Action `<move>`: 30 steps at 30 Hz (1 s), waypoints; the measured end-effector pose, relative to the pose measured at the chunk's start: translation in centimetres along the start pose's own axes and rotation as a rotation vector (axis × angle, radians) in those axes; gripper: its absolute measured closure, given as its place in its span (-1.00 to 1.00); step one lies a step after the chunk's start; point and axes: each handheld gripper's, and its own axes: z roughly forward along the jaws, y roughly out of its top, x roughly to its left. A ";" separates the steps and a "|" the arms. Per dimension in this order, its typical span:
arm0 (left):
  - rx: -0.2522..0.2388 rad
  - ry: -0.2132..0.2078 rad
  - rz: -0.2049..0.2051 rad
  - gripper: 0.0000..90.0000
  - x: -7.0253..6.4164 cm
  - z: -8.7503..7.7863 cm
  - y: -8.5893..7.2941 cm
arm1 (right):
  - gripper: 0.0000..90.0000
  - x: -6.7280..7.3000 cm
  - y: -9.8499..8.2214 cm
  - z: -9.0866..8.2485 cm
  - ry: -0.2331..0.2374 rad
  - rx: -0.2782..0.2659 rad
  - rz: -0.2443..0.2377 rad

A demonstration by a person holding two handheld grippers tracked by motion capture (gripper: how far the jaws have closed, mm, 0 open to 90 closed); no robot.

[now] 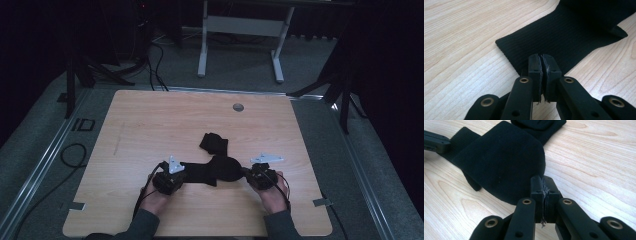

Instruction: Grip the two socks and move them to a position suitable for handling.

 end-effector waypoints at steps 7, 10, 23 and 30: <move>0.002 0.009 -0.006 0.92 0.2 -0.1 -0.1 | 0.96 -0.5 -0.3 -0.4 -0.003 0.004 0.012; 0.009 0.023 0.001 0.92 0.4 -0.2 -0.1 | 0.96 -0.6 -0.5 -0.6 -0.007 0.010 0.013; 0.020 0.102 -0.055 0.92 2.3 -0.7 -0.3 | 0.97 -1.1 -1.2 -0.9 0.001 0.070 -0.003; 0.014 0.111 -0.063 0.89 2.5 -0.7 -0.2 | 0.93 -0.6 -1.3 -0.1 -0.009 0.130 -0.063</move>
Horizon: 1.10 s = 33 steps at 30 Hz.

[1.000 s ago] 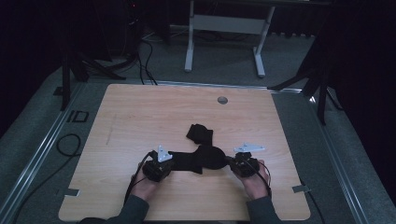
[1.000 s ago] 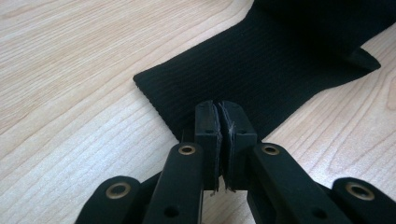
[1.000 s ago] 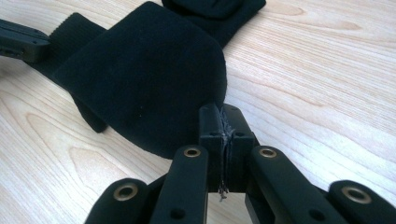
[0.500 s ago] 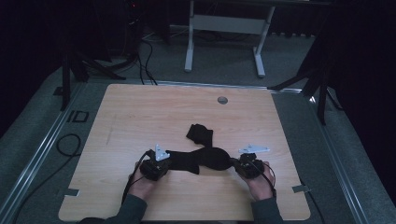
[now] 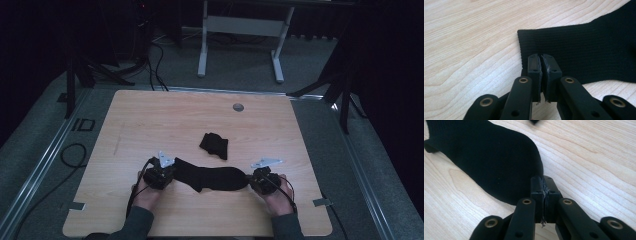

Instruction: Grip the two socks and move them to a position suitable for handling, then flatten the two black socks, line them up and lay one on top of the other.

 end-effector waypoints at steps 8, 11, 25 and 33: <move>-0.067 -0.079 -0.019 0.58 0.2 -0.6 0.2 | 0.45 -0.1 0.7 -0.7 0.017 -0.069 0.022; -0.066 -0.081 -0.023 0.53 0.2 -0.6 0.2 | 0.43 0.0 1.0 -0.6 0.022 -0.079 0.021; -0.062 -0.090 -0.013 0.49 -0.3 -0.3 0.1 | 0.36 1.0 3.9 0.5 0.051 -0.103 -0.025; -0.061 -0.096 -0.017 0.47 -0.2 -0.4 0.0 | 0.38 0.8 5.1 1.1 0.041 -0.098 -0.017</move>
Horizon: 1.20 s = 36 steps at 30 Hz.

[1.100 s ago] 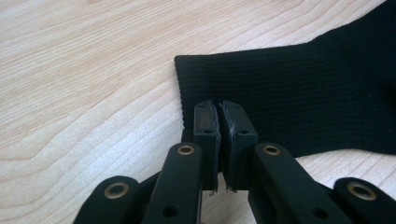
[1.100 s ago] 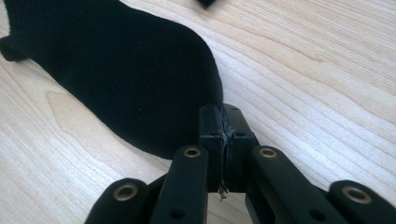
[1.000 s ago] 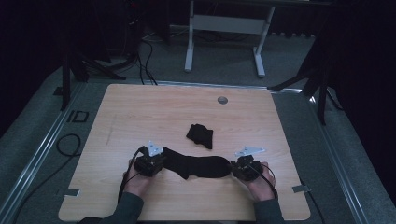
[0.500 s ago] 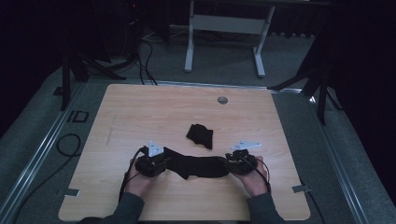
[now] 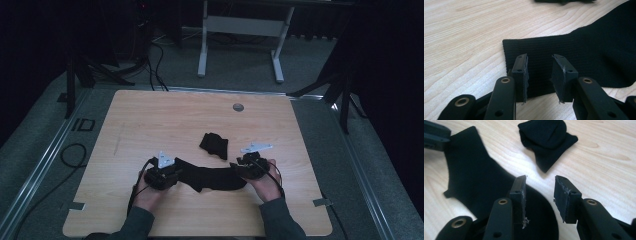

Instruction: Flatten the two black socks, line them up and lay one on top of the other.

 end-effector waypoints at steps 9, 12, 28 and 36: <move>0.012 -0.010 0.016 0.48 -0.3 0.3 0.0 | 0.47 -0.3 1.9 2.4 -0.017 0.039 -0.008; 0.018 -0.014 0.019 0.48 -0.3 0.4 0.0 | 0.51 -0.3 2.7 3.1 -0.023 0.049 -0.013; 0.019 -0.019 0.019 0.50 -0.3 0.4 -0.1 | 0.60 -1.8 6.2 6.5 -0.083 0.068 0.084; 0.012 -0.014 0.014 0.50 -0.1 0.2 -0.1 | 0.62 -2.0 6.9 9.3 -0.095 0.157 0.122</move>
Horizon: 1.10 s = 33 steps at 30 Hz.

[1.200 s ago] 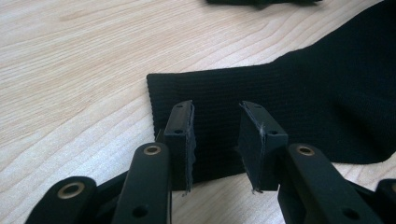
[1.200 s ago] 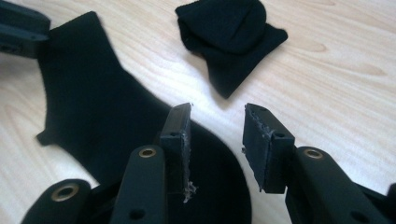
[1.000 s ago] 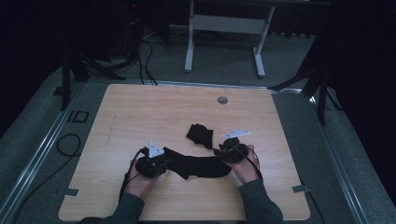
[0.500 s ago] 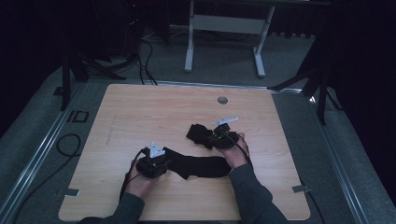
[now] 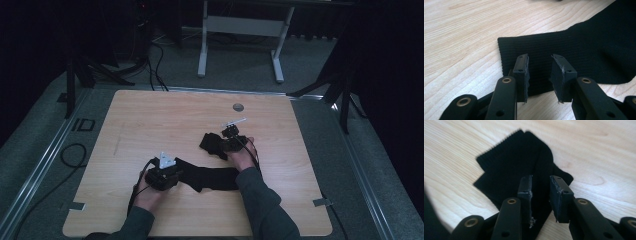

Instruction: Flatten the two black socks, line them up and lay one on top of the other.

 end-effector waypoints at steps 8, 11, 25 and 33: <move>0.000 0.005 -0.004 0.50 0.1 -0.1 0.0 | 0.87 1.5 -0.2 0.4 0.041 0.073 -0.111; 0.005 0.005 0.001 0.50 0.1 0.0 0.0 | 0.89 1.8 -0.4 0.3 0.062 0.075 -0.088; 0.001 0.012 -0.007 0.50 0.5 -0.1 0.0 | 0.92 1.9 -0.2 -1.9 0.103 0.004 -0.023; 0.002 0.015 -0.007 0.50 0.5 -0.1 0.0 | 0.92 1.3 0.1 -3.5 0.104 -0.013 -0.037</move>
